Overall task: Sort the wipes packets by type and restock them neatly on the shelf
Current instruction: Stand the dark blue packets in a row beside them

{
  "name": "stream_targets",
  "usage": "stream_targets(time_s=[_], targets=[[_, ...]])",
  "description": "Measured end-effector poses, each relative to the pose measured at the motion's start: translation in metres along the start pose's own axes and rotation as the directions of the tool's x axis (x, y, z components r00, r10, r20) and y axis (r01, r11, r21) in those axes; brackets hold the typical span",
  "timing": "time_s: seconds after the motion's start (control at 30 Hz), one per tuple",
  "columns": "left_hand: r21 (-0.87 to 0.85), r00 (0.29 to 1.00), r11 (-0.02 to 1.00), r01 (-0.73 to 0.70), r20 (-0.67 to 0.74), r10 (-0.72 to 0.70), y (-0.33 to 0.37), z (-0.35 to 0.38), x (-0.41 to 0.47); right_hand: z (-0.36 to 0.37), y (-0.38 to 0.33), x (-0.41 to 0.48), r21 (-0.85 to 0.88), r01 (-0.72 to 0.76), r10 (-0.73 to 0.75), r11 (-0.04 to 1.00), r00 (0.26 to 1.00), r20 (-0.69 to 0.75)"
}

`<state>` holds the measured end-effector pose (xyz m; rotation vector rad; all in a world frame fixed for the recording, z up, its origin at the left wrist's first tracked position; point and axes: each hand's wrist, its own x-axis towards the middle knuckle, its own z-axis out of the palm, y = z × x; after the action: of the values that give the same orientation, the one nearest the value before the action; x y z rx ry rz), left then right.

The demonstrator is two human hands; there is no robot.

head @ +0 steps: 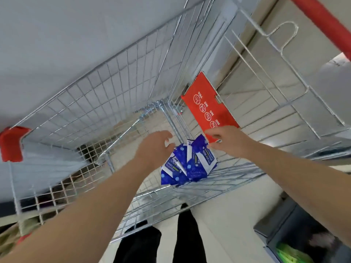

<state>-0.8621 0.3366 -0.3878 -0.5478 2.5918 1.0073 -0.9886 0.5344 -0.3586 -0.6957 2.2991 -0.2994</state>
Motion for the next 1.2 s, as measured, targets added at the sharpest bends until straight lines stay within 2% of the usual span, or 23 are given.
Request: stream_targets(time_s=[0.1,0.2,0.3,0.4,0.5,0.6,0.7,0.8,0.97,1.1,1.2], targets=[[-0.075,0.996,0.994,0.083,0.045,-0.08,-0.013,0.041,0.028,0.016,0.022,0.042,-0.056,0.029,-0.021,0.998,0.99,0.142],[-0.168,0.982,0.968,0.185,0.077,-0.174,-0.025,0.075,0.045,0.028,0.032,0.077,-0.166,0.135,-0.09,0.977,0.963,0.254],[-0.271,0.959,0.92,0.283,0.083,-0.27,-0.034,0.095,0.058,0.037,0.036,0.106,-0.264,0.203,-0.116,0.943,0.943,0.313],[-0.365,0.936,0.864,0.347,0.082,-0.342,-0.041,0.104,0.066,0.047,0.041,0.118,-0.274,0.223,-0.121,0.936,0.931,0.345],[-0.418,0.931,0.834,0.359,0.103,-0.349,-0.048,0.107,0.068,0.05,0.044,0.125,-0.235,0.22,-0.116,0.947,0.914,0.388],[-0.407,0.936,0.843,0.353,0.142,-0.323,-0.05,0.105,0.065,0.047,0.043,0.133,-0.155,0.171,-0.096,0.973,0.91,0.403],[-0.403,0.94,0.85,0.341,0.177,-0.293,-0.049,0.101,0.06,0.052,0.045,0.135,-0.156,0.192,-0.108,0.969,0.896,0.431],[-0.413,0.937,0.842,0.348,0.192,-0.293,-0.051,0.099,0.057,0.059,0.046,0.133,-0.189,0.213,-0.124,0.958,0.91,0.396],[-0.433,0.938,0.833,0.346,0.168,-0.303,-0.059,0.09,0.055,0.035,0.034,0.138,-0.378,0.302,-0.207,0.875,0.94,0.272],[-0.45,0.921,0.804,0.389,0.162,-0.354,-0.066,0.085,0.052,0.008,0.018,0.14,-0.479,0.254,-0.241,0.84,0.966,0.089],[-0.455,0.901,0.778,0.434,0.187,-0.392,-0.066,0.088,0.051,-0.008,0.011,0.143,-0.456,0.171,-0.23,0.874,0.97,-0.077]])
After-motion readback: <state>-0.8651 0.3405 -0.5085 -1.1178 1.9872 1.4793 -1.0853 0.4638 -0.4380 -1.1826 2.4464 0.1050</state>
